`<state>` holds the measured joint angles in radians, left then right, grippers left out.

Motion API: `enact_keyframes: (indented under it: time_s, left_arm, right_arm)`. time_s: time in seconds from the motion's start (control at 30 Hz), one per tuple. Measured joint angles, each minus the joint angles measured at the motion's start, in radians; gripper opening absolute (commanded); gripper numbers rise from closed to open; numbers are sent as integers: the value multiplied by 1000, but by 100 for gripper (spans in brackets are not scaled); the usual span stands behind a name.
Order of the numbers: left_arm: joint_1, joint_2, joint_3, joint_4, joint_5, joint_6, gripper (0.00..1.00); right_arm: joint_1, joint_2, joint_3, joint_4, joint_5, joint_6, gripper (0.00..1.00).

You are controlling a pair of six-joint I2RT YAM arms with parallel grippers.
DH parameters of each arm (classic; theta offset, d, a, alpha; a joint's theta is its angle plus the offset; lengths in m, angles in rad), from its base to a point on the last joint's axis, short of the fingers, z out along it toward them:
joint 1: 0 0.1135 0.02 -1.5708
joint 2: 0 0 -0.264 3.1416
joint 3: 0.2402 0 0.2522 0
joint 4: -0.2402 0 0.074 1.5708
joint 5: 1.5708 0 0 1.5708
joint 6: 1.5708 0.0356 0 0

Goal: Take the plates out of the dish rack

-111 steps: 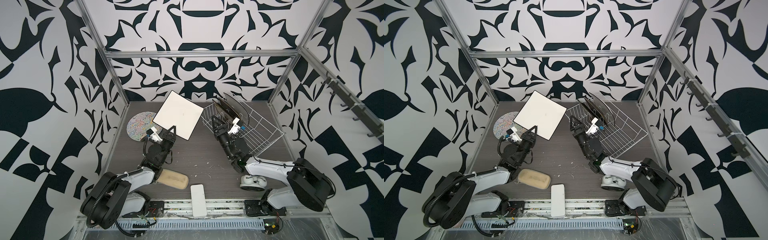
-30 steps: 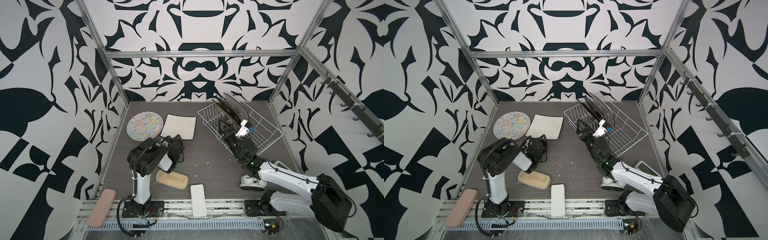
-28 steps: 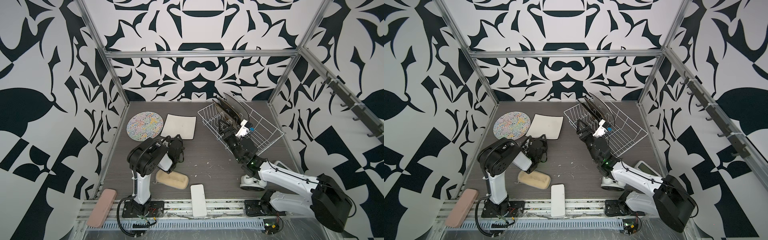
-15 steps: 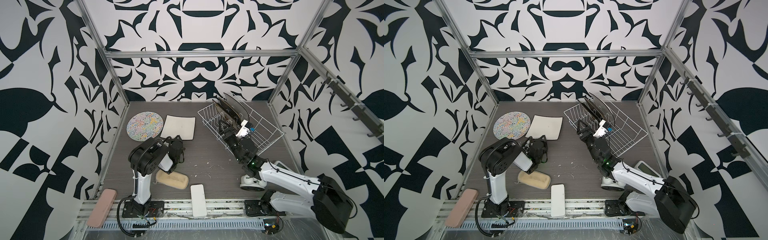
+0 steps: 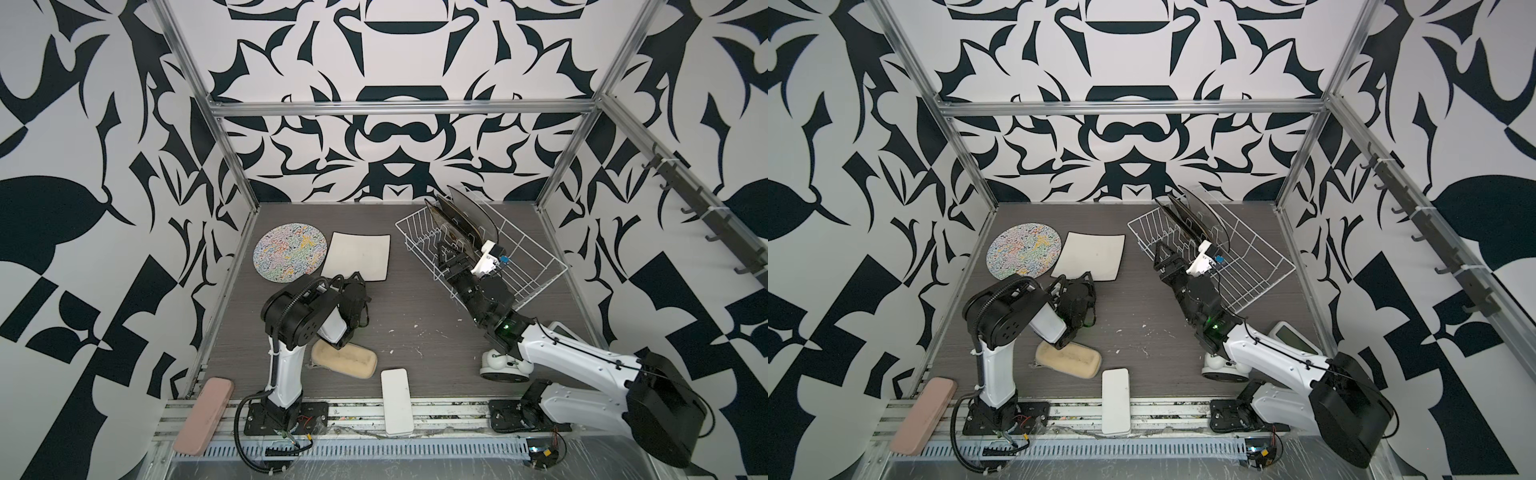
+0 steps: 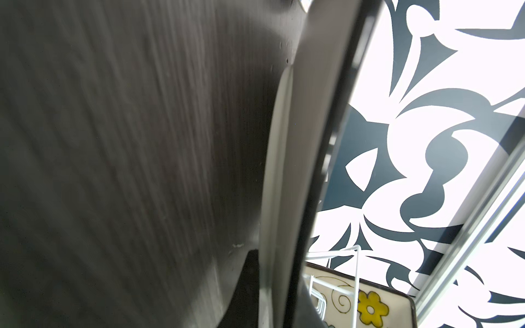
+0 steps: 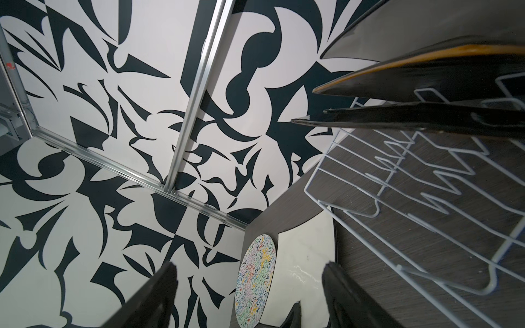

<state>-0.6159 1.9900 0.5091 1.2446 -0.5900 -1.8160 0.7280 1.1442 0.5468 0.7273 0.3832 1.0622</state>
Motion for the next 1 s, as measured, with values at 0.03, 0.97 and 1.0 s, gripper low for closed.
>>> enact_keyframes:
  time_s: [0.03,0.97,1.0]
  left_arm:
    - [-1,0,0,2,-1,-1,24]
    - [-13,1,11,46,-20,-24,80]
    - [-14,0,12,30,-21,-25,81]
  right_arm:
    - [0,0,0,-3,0,0,84]
    - [-5,-29,0,-47,14,0,83]
    - [-5,-29,0,-48,14,0,83]
